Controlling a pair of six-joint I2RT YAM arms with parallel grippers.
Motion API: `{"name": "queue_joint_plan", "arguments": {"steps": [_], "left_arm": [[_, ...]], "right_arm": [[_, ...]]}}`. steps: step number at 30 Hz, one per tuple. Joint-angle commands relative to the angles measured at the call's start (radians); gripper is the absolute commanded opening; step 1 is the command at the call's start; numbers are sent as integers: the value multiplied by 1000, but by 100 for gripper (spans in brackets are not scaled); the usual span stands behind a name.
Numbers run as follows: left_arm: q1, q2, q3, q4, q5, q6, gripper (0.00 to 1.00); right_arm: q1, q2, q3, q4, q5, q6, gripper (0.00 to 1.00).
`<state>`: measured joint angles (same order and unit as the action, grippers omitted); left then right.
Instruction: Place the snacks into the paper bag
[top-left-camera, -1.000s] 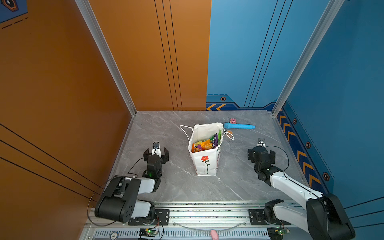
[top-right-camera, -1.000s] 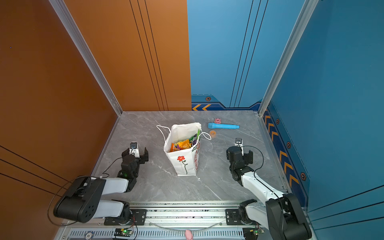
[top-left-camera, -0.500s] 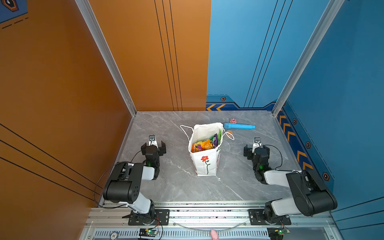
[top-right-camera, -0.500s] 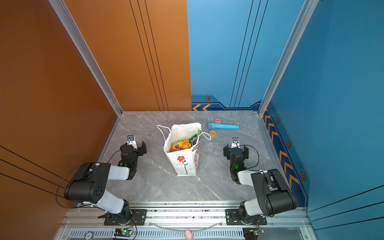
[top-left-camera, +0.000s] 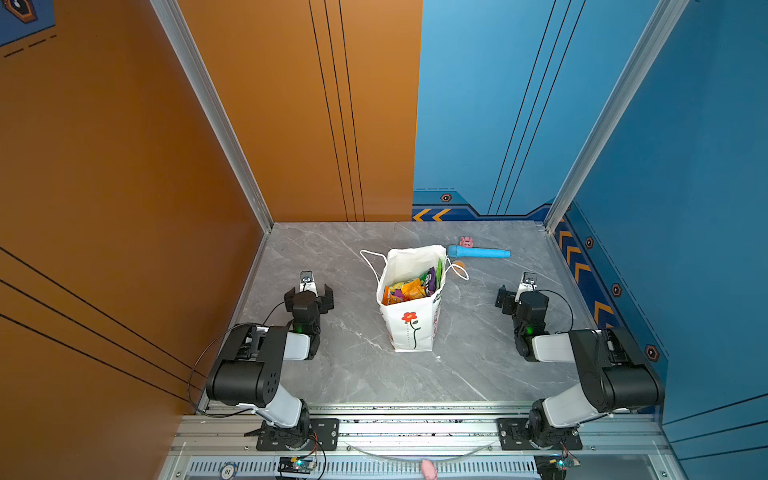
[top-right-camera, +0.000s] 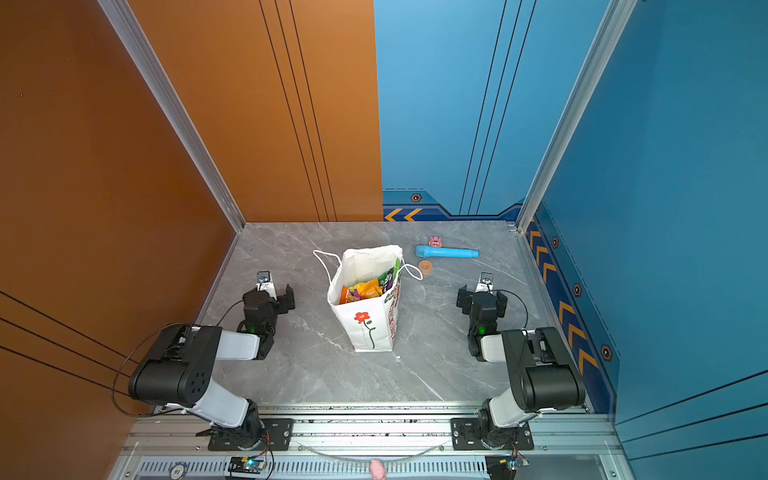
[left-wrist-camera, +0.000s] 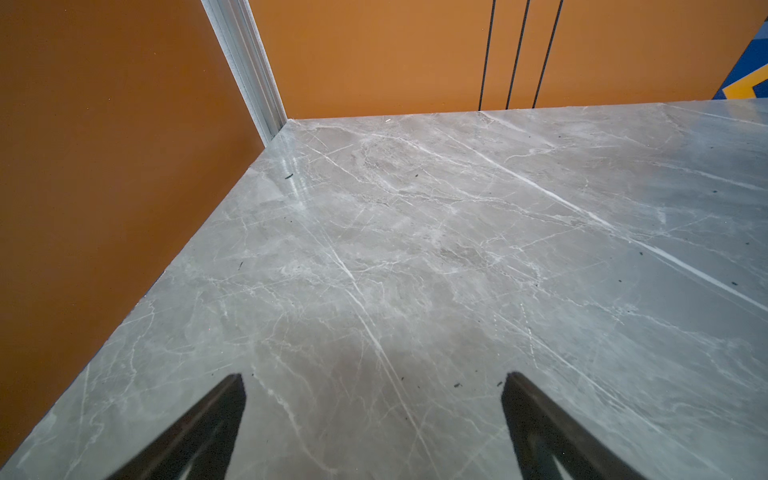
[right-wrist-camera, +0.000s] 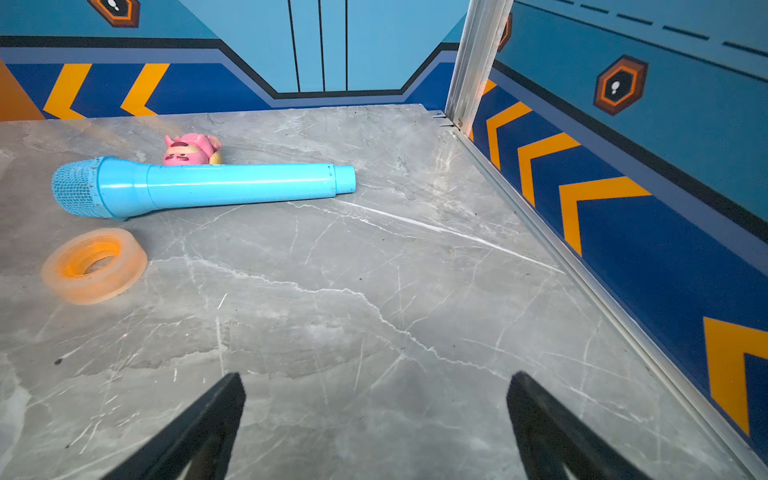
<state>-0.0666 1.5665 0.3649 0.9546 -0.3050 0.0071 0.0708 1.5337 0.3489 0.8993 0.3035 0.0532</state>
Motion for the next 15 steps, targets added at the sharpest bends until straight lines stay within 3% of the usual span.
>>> {"name": "queue_joint_plan", "arguments": {"steps": [1, 15], "left_arm": [[-5, -4, -1, -2, 9, -5, 98], [-5, -3, 0, -2, 9, -5, 98]], "right_arm": [[0, -1, 14, 4, 20, 22, 100], [-5, -3, 16, -2, 9, 23, 100]]}}
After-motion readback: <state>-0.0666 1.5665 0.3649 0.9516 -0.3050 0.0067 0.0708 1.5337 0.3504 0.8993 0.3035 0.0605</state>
